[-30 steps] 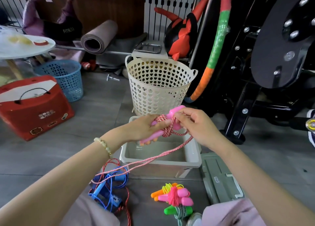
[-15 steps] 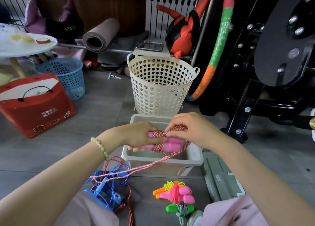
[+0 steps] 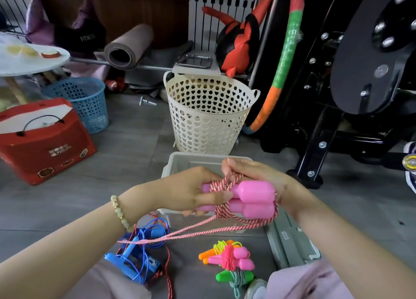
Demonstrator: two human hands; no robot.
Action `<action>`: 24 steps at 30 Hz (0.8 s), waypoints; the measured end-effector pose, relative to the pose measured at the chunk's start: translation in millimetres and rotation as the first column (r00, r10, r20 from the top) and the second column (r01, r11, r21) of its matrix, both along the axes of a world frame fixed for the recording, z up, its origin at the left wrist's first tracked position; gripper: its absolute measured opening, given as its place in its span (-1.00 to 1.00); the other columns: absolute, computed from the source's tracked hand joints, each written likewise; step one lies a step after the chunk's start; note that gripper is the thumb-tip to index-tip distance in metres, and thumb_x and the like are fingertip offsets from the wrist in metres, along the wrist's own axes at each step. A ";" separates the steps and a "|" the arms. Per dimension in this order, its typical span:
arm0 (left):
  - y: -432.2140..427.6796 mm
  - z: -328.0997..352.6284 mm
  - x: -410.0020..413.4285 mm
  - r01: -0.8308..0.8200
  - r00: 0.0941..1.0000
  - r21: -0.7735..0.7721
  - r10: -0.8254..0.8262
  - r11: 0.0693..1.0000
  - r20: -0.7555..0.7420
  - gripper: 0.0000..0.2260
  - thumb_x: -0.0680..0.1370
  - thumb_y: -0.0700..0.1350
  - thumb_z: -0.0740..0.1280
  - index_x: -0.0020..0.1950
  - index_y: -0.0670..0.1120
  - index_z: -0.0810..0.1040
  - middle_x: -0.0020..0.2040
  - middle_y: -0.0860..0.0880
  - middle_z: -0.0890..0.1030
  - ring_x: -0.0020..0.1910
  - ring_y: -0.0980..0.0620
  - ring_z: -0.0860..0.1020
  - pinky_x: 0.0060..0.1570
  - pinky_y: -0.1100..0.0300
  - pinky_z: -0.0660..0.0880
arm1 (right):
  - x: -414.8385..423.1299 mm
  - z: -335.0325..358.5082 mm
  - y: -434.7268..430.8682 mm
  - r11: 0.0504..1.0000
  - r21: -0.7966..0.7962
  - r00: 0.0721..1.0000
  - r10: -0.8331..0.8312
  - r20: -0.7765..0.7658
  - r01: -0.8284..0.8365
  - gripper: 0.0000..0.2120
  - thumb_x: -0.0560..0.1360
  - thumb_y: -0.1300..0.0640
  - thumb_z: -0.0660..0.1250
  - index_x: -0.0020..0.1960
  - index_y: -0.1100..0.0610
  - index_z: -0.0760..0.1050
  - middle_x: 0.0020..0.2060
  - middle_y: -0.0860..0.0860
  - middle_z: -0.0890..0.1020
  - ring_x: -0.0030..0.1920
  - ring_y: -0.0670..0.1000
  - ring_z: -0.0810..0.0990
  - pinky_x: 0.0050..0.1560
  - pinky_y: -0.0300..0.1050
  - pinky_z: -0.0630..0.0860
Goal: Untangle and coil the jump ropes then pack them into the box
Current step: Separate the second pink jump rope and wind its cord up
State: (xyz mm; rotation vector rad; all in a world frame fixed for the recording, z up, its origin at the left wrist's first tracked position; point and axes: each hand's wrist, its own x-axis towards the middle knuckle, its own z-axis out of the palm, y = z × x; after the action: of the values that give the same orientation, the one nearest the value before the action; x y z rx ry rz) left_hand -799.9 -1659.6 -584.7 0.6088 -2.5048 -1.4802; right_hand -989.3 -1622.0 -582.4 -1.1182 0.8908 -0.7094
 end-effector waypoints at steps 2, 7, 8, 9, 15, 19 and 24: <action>-1.8 1.2 3.8 -0.018 0.998 0.063 0.022 0.998 -0.058 -0.67 0.57 0.15 0.23 -0.34 0.05 0.46 -0.55 0.05 0.50 -0.64 0.08 0.39 -0.59 0.27 0.35 | -1.8 3.5 1.5 0.998 0.034 0.995 -0.063 0.076 0.061 -0.62 0.45 -0.08 0.11 -0.34 0.07 0.59 -0.46 -0.07 0.60 -0.44 -0.15 0.56 -0.42 -0.32 0.49; -9.1 -2.2 5.3 -0.110 0.991 0.166 0.121 0.980 -0.060 -0.64 0.53 0.18 0.17 -0.37 0.03 0.49 -0.50 0.00 0.52 -0.63 0.05 0.41 -0.61 0.27 0.36 | -2.8 15.3 -2.4 0.999 0.015 0.987 -0.040 0.152 0.039 -0.35 0.26 -0.46 0.19 -0.11 0.08 0.67 -0.15 0.05 0.69 -0.10 0.00 0.66 -0.07 -0.15 0.58; -9.6 -2.7 4.7 -0.122 0.989 0.182 0.136 0.976 -0.065 -0.65 0.54 0.15 0.15 -0.36 0.01 0.48 -0.51 0.01 0.51 -0.63 0.06 0.40 -0.63 0.28 0.35 | -3.8 15.4 -3.0 1.000 -0.006 0.988 -0.022 0.154 0.023 -0.31 0.23 -0.49 0.22 -0.05 0.07 0.66 -0.10 0.06 0.69 -0.04 0.02 0.66 -0.03 -0.13 0.58; -9.7 -3.0 4.1 -0.132 0.987 0.202 0.148 0.971 -0.069 -0.66 0.54 0.14 0.13 -0.32 -0.01 0.47 -0.51 0.01 0.51 -0.63 0.07 0.39 -0.63 0.30 0.34 | -4.7 14.9 -3.4 1.000 -0.022 0.988 -0.018 0.153 0.021 -0.28 0.21 -0.51 0.23 -0.01 0.07 0.66 -0.05 0.06 0.68 0.00 0.03 0.65 -0.01 -0.11 0.58; -17.1 3.5 2.5 -0.211 0.929 0.448 0.322 0.869 -0.185 -0.53 0.57 0.22 0.11 -0.17 -0.19 0.44 -0.51 -0.03 0.47 -0.69 0.13 0.30 -0.68 0.39 0.24 | -12.1 7.2 -7.0 0.998 0.043 0.962 -0.061 0.265 0.051 -0.16 0.17 -0.55 0.25 0.04 0.16 0.57 -0.32 0.08 0.44 -0.46 -0.06 0.36 -0.47 -0.25 0.38; -19.8 11.8 -3.2 -0.291 0.872 0.584 0.461 0.758 -0.164 -0.54 0.51 0.23 0.07 -0.27 -0.15 0.38 -0.57 0.02 0.38 -0.70 0.14 0.23 -0.68 0.38 0.14 | -0.3 1.1 -9.6 0.998 -0.056 0.982 -0.001 0.189 0.012 -0.23 0.20 -0.55 0.21 0.06 0.09 0.44 -0.38 -0.03 0.27 -0.46 -0.11 0.12 -0.48 -0.28 0.12; -22.4 10.1 -8.4 -0.331 0.820 0.648 0.548 0.686 -0.162 -0.56 0.57 0.20 0.06 -0.25 -0.12 0.42 -0.53 0.01 0.38 -0.67 0.14 0.23 -0.68 0.38 0.14 | 8.4 -3.7 -3.2 0.963 -0.252 0.989 -0.117 -0.088 0.092 -0.44 0.43 -0.18 0.36 0.36 -0.06 0.31 -0.34 -0.07 0.31 -0.45 -0.13 0.15 -0.43 -0.30 0.10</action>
State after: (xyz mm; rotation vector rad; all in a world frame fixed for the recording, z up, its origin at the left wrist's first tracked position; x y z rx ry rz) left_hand -808.2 -1681.9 -574.6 0.8807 -1.4417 -1.9426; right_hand -980.9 -1625.1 -586.0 -1.3457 0.9727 -0.8744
